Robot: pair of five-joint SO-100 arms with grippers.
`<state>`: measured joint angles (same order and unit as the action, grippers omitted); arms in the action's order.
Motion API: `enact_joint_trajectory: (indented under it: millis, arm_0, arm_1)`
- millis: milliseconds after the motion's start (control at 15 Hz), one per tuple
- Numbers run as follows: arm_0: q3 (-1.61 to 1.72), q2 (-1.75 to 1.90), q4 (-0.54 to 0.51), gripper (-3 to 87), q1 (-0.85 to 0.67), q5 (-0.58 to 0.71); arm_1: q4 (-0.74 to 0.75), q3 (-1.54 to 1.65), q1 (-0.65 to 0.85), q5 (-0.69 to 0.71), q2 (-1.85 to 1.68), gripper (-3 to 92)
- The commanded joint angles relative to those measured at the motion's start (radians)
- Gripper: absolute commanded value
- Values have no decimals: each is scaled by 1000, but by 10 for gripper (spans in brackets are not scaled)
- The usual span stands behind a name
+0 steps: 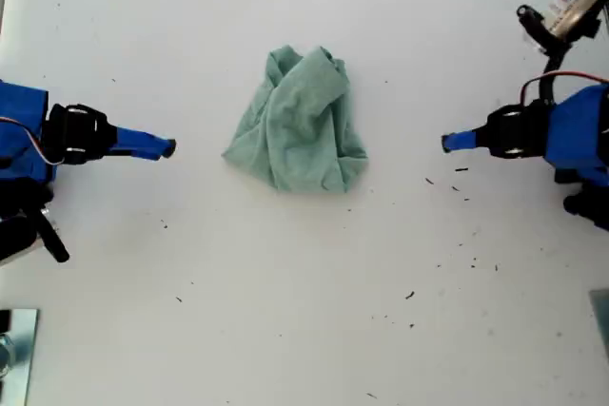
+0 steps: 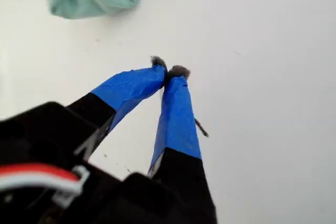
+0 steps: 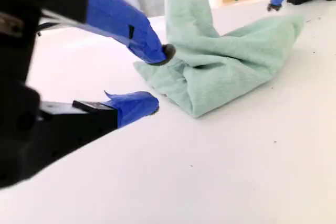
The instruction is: Fold t shirt
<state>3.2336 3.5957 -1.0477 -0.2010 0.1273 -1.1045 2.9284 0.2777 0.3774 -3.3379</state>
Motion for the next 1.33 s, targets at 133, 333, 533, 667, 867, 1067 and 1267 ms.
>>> enact_joint_trajectory:
  millis: [133,333,533,667,867,1067,1267]
  arm_0:
    - [9,5,18,112,26,5]
    - [9,5,18,112,34,5]
    - [9,5,18,112,34,6]
    - [9,5,18,112,34,6]
    - [9,5,18,112,34,6]
    - [9,5,18,112,34,6]
    - [9,5,18,112,34,6]
  arm_1:
    - [216,-1134,-230,273,1298,25]
    - [126,-1681,-285,351,1792,25]
    - [69,-1689,-207,383,1784,25]
    - [-6,-1647,12,500,1729,25]
    - [20,-1686,546,710,1848,25]
    - [-179,-1867,632,739,1687,25]
    - [-193,-1327,520,607,1220,25]
